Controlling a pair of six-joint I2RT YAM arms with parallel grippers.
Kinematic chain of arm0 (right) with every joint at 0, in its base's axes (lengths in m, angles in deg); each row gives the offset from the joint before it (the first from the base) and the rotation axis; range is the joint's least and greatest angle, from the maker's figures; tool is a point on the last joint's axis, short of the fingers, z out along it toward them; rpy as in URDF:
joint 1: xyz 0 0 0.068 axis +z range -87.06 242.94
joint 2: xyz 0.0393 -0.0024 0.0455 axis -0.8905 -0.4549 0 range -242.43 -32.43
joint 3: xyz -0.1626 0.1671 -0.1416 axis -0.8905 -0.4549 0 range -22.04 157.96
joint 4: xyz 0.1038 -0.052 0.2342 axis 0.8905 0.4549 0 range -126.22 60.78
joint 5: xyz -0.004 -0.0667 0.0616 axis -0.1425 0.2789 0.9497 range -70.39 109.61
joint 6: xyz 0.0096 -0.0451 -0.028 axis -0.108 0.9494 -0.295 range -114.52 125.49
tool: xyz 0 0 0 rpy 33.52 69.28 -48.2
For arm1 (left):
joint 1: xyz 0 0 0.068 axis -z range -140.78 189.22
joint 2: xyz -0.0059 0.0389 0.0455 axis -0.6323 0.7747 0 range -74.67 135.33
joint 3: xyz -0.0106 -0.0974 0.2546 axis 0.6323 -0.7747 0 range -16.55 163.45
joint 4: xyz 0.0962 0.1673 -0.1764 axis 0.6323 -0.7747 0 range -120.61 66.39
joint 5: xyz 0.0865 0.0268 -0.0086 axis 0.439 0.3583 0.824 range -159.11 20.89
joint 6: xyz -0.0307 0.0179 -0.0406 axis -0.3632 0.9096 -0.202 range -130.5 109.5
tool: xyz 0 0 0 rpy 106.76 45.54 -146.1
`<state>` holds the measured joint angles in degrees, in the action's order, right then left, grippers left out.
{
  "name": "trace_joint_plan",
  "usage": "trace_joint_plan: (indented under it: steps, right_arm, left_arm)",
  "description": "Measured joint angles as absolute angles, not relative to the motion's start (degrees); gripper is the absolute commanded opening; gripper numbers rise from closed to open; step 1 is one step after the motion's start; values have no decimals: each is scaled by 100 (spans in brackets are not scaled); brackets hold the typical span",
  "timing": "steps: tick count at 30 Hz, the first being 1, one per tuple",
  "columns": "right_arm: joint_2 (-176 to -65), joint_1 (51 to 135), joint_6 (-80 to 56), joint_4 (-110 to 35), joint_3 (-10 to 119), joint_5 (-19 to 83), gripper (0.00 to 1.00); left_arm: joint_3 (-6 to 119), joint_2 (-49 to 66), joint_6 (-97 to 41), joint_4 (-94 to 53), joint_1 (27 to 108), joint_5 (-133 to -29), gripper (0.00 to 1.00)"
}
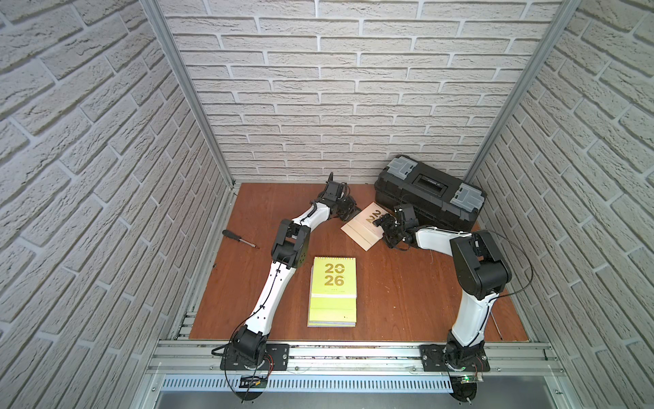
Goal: Stack the calendars
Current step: Pick up the calendar at the center of the board.
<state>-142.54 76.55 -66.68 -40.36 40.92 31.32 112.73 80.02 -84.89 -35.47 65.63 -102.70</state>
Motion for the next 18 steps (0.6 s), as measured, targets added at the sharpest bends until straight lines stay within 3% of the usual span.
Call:
trace_joint_plan:
  steps: [8,18]
  right_arm:
    - [-14236,7652,-6602,-4200,3990,3217,83]
    - [-14109,7609,-6700,-5658,3207,3427,80]
  left_arm:
    - [10540,7674,-8574,-3035,6570,-10171,0]
    - [10193,7537,-8574,-2758,6568,-10093,0]
